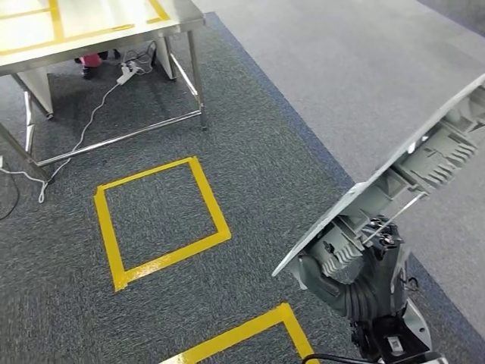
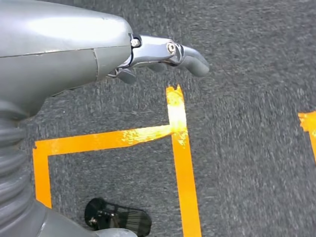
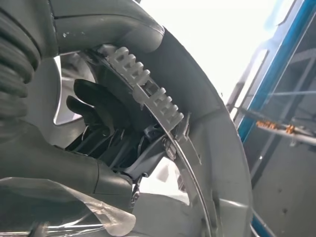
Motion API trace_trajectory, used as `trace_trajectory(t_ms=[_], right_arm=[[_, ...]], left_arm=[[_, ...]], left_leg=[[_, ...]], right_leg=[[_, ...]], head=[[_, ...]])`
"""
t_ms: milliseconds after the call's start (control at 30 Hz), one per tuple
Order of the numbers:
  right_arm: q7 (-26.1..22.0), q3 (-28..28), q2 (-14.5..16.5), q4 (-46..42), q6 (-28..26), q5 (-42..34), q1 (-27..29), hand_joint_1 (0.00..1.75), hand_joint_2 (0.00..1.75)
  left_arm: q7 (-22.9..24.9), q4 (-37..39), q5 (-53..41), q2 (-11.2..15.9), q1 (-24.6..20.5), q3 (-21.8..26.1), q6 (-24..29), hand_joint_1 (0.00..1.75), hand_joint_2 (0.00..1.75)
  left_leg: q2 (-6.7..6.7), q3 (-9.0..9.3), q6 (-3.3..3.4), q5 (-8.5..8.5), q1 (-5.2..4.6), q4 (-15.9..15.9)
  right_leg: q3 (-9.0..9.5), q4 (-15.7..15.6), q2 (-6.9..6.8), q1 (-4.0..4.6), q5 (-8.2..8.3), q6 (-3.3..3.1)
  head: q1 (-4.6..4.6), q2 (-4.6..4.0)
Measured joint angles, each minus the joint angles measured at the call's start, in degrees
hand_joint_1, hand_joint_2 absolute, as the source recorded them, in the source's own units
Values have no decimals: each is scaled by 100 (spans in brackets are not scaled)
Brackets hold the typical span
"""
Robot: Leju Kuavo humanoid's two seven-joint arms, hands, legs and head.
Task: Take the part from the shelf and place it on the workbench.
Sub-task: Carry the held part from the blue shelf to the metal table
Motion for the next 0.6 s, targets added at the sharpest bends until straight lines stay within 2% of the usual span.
trace_trajectory(t_ms=[33,67,100,133,167,200,233,267,333,400,433,467,533,567,600], right_arm=[[-3,-3,-1,-4,-1,0,9,175,175],[-1,-4,-1,-5,-1,-1,21,175,175],[1,-4,-2,-5,-1,-3,34,175,175],[2,-5,-2,-5,-1,-4,43,175,175],[2,-5,-2,-5,-1,-4,49,175,175],[1,-7,-2,-5,-1,-3,50,175,175],[0,-8,-2,-5,-1,-3,50,175,175],[-2,-10,-2,-7,-3,-3,54,175,175],[-2,-24,-2,-12,-8,-13,68,175,175],[-3,-51,-4,-17,-3,-34,76,175,175],[-5,-65,-4,-19,7,-45,75,175,175],[-9,-79,-5,-21,17,-54,78,175,175],[-15,-105,-4,-23,38,-72,87,175,175],[-15,-116,-4,-23,43,-80,93,175,175],[-14,-122,-4,-23,48,-88,97,175,175]], left_arm=[[-1,0,-1,-2,-9,-1,1,0,175],[-1,0,-1,-3,-16,-2,1,0,175],[-1,0,-1,-3,-16,-3,1,0,175],[-1,0,-1,-4,-14,-3,1,0,175],[0,0,-1,-5,-11,-3,1,0,175],[0,0,-1,-7,-11,-3,1,0,175],[0,0,-1,-7,-12,-3,1,0,175],[0,0,-1,-7,-18,-3,1,0,175],[-1,0,2,-2,-17,-4,1,0,175],[-2,1,9,0,3,-5,1,0,175],[-4,2,14,-3,10,-5,1,0,175],[-5,4,20,-2,6,-7,1,0,175],[-8,7,35,4,-19,-13,1,0,175],[-8,7,43,9,-28,-17,-1,0,175],[-7,7,50,9,-28,-22,-2,0,175]], left_leg=[[-72,1,17,0,8,-2],[-149,1,27,-3,12,0],[-229,5,30,-6,13,2],[-310,12,29,-10,15,5],[-395,24,22,-16,19,10],[-476,38,7,-26,26,17],[-553,43,-17,-40,29,30],[-625,32,-44,-53,30,53],[-755,-21,-116,-45,42,74],[-855,-60,-194,-22,65,64],[-797,-80,-230,-51,59,107],[-673,-139,-263,-137,50,246],[-344,-419,-318,-458,45,865],[-258,-606,-340,-620,58,1248],[-220,-749,-356,-709,72,1535]], right_leg=[[-205,390,140,-7,-168,15],[-429,784,194,-8,-304,29],[-599,1044,208,-9,-344,40],[-676,1097,213,-11,-265,45],[-642,924,223,-16,-78,47],[-514,574,264,-25,171,47],[-350,185,399,-47,367,44],[-192,-149,538,-69,487,30],[-45,-438,719,-83,515,-33],[-18,-473,608,-74,520,-118],[6,-493,540,-79,524,-161],[35,-517,463,-86,524,-200],[85,-539,311,-77,504,-262],[97,-538,243,-68,490,-276],[108,-536,187,-61,478,-282]], head=[[13,0],[21,0],[22,0],[23,0],[25,0],[24,0],[25,0],[21,0],[18,0],[20,0],[4,0],[-19,0],[-67,0],[-73,0],[-74,0]])
